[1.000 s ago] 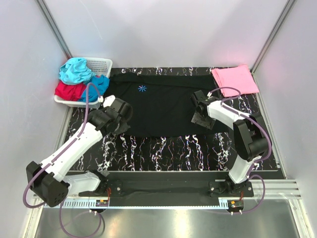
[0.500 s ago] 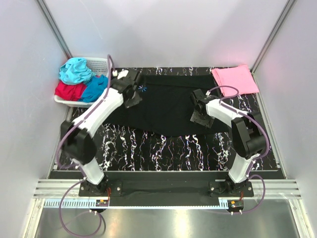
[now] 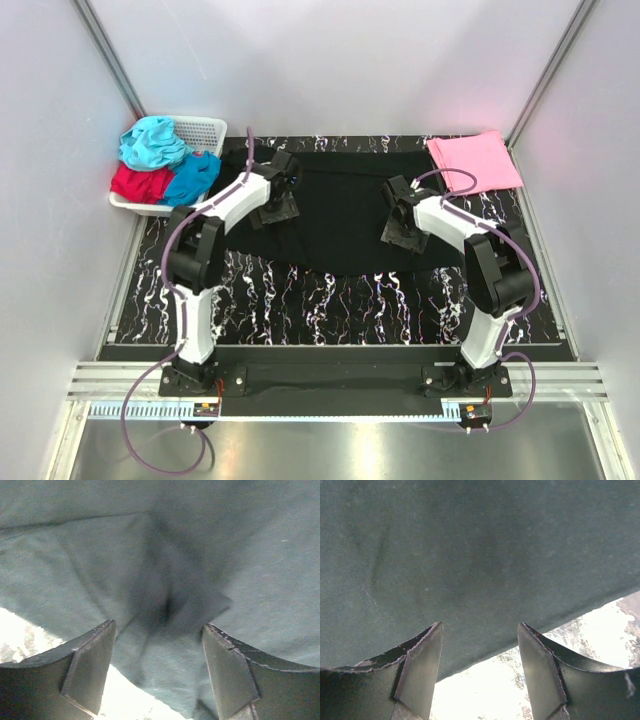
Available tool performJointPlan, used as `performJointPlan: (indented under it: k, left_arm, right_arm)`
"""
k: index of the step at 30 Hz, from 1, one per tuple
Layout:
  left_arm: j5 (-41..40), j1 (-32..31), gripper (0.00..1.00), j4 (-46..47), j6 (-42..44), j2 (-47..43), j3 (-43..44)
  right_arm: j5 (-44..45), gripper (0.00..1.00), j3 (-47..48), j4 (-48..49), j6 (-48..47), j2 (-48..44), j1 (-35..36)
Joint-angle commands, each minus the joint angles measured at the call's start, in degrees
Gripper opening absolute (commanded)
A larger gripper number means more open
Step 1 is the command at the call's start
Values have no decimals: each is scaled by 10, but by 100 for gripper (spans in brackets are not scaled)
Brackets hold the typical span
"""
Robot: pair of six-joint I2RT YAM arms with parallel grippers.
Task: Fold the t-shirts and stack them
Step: Flatten the tshirt out
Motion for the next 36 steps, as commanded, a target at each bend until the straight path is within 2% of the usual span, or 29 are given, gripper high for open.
performJointPlan:
  k: [1,5,13,16,17,20,21,24,26,32,36]
  left_arm:
    - [-21,21,76,46,5,-116,-53]
    - [-10,29,76,47,4,-178,-129]
    - [37,25,70,52,12,-231,-232]
    - [52,21,65,62,14,-249,-265]
    - [58,21,60,66,14,-253,-278]
    - [69,21,54,75,9,-261,-300]
    - [73,21,48,81,8,-260,-303]
    - [91,21,44,94,7,-252,-309]
    - [103,21,44,104,11,-245,-307]
    - [109,21,54,117,13,-203,-279]
    - [107,21,55,124,11,-173,-265]
  right_arm:
    - [-15,68,26,13,-9,17,0]
    - [-24,68,35,16,-10,28,0]
    - [-18,67,39,19,-12,29,1]
    - [-16,67,41,19,-12,29,0]
    - [-16,67,41,19,-12,28,1]
    - [-14,67,42,17,-12,25,0]
    - [-13,67,42,17,-12,24,0]
    - [-12,67,43,17,-13,21,0]
    - [-13,68,43,17,-15,19,1]
    - [-8,67,43,15,-19,13,1]
    - [-3,68,43,15,-22,10,0]
